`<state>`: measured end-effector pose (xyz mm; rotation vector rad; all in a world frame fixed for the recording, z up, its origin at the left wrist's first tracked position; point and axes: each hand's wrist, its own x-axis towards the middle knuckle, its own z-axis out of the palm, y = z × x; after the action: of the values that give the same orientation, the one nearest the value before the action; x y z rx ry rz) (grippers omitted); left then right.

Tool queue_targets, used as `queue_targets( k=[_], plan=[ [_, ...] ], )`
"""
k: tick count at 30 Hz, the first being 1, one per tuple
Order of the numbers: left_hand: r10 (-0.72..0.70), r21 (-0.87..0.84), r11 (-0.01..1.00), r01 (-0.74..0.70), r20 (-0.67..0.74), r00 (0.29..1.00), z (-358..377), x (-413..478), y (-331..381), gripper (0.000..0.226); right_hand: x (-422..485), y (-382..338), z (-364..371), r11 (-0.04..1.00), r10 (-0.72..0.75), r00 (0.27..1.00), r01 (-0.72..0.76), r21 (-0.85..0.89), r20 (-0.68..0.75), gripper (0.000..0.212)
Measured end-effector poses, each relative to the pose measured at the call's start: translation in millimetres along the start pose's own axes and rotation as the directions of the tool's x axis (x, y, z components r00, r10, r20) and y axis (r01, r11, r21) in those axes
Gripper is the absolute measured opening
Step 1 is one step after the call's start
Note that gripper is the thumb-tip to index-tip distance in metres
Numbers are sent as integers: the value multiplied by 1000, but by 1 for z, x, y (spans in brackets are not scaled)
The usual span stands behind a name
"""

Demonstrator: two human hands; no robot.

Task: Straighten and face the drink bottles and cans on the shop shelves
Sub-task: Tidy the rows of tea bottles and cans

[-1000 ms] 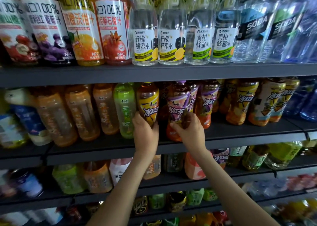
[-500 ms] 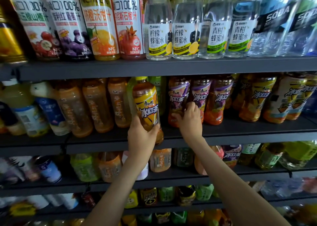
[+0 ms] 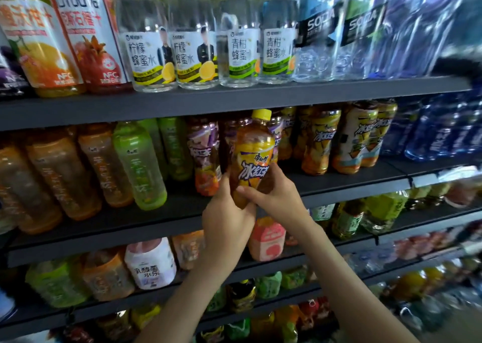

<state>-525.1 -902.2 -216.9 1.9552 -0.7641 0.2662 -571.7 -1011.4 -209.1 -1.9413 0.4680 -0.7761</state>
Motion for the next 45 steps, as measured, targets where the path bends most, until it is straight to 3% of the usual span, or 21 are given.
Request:
queue_targets(
  k=[5,9,12,14,21,26,32,37,45],
  plan=[
    [90,16,996,-91,65,994,52,-3,30,67,4,18,-58,996,64,994,-58,66,-85,51],
    [199,-67,979,-192,136,970,93,4,51,65,11,43,-92,988,69,966,-32,149,-250,48],
    [234,-72,972,-225,171,957,115,11,58,65,19,58,-111,993,39,944,0,118,-328,46],
    [225,-30,974,-223,115,967,126,15,58,62,28,65,-121,998,7,953,13,67,-301,45],
    [53,132,991,-33,-157,986,134,26,47,57,68,78,-115,981,-95,978,60,-183,-187,55],
    [-9,203,978,50,-198,980,136,38,41,61,88,82,-100,970,-82,991,54,-238,-106,79],
    [-104,210,966,151,-215,971,153,48,43,61,83,99,-92,960,-71,987,30,-277,-142,57],
    [-201,259,931,257,-225,954,158,62,42,69,85,99,-94,978,-41,975,-5,-209,-220,53],
    [-247,317,900,299,-195,949,159,76,35,48,85,96,-91,991,15,962,-51,-126,-271,43]
  ],
)
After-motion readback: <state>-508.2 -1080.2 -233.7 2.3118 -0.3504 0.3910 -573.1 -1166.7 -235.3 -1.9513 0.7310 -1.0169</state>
